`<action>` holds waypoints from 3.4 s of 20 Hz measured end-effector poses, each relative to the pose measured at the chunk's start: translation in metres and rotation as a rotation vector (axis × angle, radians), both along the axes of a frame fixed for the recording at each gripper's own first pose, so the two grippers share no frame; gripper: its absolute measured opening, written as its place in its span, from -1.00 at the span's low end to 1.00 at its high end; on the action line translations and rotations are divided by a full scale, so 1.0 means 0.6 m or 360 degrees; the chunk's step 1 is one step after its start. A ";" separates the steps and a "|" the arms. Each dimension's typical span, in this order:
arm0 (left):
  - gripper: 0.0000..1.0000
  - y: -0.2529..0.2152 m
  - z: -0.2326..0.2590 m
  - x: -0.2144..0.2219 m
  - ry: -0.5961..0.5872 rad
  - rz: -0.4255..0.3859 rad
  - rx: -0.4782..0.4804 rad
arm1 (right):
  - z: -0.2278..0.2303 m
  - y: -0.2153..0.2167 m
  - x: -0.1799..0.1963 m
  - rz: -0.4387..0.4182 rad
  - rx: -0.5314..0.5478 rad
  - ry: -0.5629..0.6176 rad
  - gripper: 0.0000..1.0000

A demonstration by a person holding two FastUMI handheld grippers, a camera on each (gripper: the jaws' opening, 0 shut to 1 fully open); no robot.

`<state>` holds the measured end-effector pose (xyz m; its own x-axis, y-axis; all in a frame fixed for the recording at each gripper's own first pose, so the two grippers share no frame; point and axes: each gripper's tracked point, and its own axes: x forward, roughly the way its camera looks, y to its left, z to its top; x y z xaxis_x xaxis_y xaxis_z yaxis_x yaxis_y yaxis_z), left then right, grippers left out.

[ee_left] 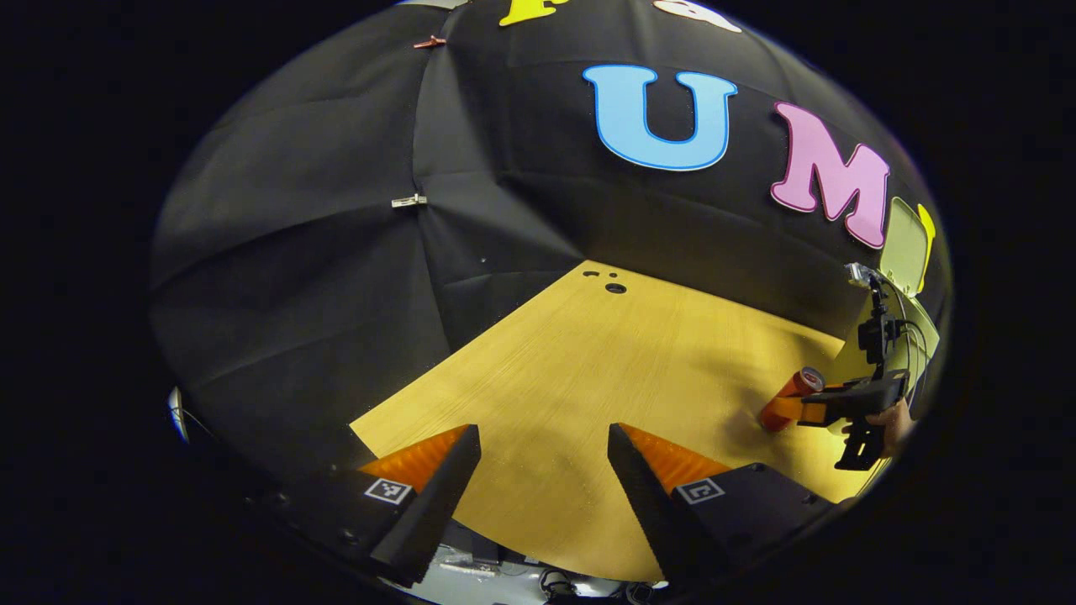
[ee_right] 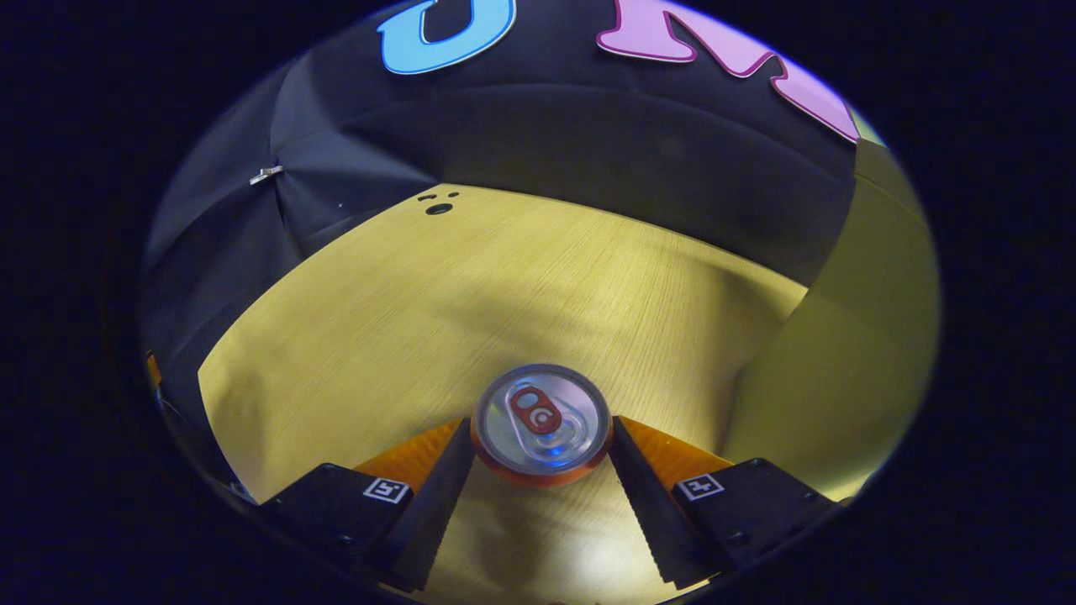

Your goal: Press the lid of the desktop garbage bin to open it, pick up the crumpled paper on the desktop and throw it into the bin, then pick up the pop can on the desktop and drop it into the bin, and finally close the garbage bin lid.

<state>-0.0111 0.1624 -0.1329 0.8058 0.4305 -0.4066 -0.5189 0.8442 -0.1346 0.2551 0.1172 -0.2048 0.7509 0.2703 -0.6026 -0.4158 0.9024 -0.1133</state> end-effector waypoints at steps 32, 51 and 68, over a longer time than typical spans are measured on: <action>0.96 -0.123 -0.029 0.087 0.0027 -0.0482 0.0101 | 0.344 -0.037 -0.169 0.0116 0.0127 -0.0577 0.66; 0.96 -0.186 0.056 0.131 -0.0102 -0.0861 0.0346 | 0.589 -0.231 -0.152 -0.0358 0.0326 -0.0895 0.66; 0.96 -0.244 0.060 0.170 0.0011 -0.0607 0.0280 | 0.502 -0.365 0.011 -0.0393 0.0314 -0.0741 0.66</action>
<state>0.0911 0.0162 -0.0967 0.9184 0.1652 -0.3596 -0.1650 0.9858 0.0313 0.2616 -0.1018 0.0962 0.9807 0.1269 -0.1484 -0.1361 0.9893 -0.0533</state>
